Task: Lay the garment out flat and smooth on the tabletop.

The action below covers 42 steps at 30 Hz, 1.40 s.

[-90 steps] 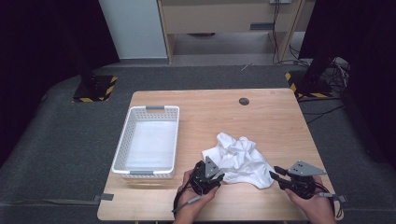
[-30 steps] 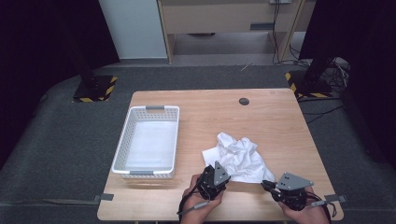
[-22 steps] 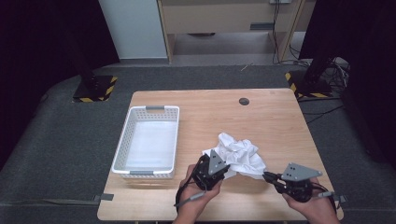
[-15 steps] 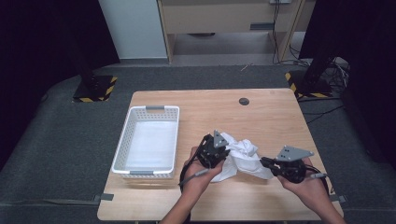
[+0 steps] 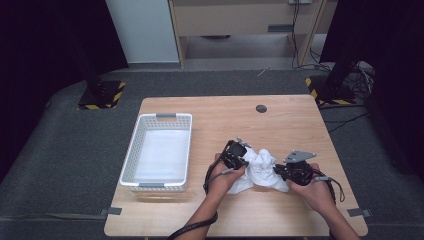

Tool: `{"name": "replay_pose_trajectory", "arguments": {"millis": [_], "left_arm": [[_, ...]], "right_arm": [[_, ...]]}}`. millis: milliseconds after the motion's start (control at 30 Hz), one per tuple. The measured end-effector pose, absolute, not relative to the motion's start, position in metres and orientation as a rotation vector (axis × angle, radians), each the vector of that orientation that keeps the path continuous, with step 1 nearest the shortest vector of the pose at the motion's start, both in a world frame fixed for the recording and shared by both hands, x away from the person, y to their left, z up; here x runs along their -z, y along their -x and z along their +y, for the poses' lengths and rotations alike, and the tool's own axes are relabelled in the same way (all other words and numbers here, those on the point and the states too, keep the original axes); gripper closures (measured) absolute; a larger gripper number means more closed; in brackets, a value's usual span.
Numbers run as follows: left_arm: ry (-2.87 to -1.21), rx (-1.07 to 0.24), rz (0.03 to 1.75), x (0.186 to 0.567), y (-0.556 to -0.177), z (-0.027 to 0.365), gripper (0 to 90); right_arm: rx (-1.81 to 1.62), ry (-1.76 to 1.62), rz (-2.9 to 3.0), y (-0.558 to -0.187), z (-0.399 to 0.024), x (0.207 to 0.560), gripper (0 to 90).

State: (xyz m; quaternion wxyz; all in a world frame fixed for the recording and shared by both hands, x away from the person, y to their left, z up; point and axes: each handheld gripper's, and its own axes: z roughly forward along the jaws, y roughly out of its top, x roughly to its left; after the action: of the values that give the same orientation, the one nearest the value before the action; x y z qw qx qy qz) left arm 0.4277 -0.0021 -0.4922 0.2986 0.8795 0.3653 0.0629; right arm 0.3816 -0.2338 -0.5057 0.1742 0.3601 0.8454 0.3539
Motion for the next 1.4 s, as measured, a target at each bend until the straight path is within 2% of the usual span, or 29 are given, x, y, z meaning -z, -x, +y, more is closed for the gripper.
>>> {"name": "replay_pose_trajectory", "arguments": {"millis": [267,400,467,500,567,667,833,933,1033,1267,1333,1400], "left_arm": [[-2.330,-0.147,0.946,0.499,-0.410,-0.002,81.7],[-2.296,-0.186,0.944,0.489,-0.407,0.005,69.7],[-2.274,-0.231,0.956,0.479,-0.405,0.009,54.1],[-2.256,-0.241,0.951,0.474,-0.403,0.012,49.4],[-2.224,-0.268,0.927,0.463,-0.398,0.017,48.0],[-2.215,-0.315,0.894,0.455,-0.389,0.020,40.8],[-2.200,-0.322,0.873,0.459,-0.373,0.023,30.1],[-2.210,-0.373,0.832,0.465,-0.364,0.020,26.0],[-2.237,-0.412,0.823,0.473,-0.363,0.018,27.9],[-2.220,-0.407,0.870,0.487,-0.369,0.022,35.1],[-2.224,-0.415,0.883,0.490,-0.369,0.024,40.1],[-2.225,-0.425,0.880,0.493,-0.369,0.023,40.2]], "right_arm": [[-0.960,-1.040,2.397,-0.395,-0.228,0.513,80.9],[-0.976,-1.044,2.366,-0.394,-0.230,0.506,70.8],[-0.983,-1.051,2.342,-0.391,-0.235,0.499,66.8],[-0.992,-1.054,2.329,-0.389,-0.238,0.495,65.4],[-1.007,-1.061,2.303,-0.386,-0.245,0.489,60.9],[-1.025,-1.068,2.284,-0.379,-0.256,0.482,57.7],[-1.042,-1.068,2.267,-0.365,-0.266,0.479,54.1],[-1.053,-1.061,2.268,-0.359,-0.267,0.481,53.6],[-1.046,-1.046,2.283,-0.355,-0.266,0.484,52.9],[-1.058,-1.063,2.292,-0.343,-0.273,0.492,50.2],[-1.058,-1.078,2.302,-0.337,-0.276,0.496,48.8],[-1.056,-1.082,2.318,-0.331,-0.278,0.502,46.1]]}}
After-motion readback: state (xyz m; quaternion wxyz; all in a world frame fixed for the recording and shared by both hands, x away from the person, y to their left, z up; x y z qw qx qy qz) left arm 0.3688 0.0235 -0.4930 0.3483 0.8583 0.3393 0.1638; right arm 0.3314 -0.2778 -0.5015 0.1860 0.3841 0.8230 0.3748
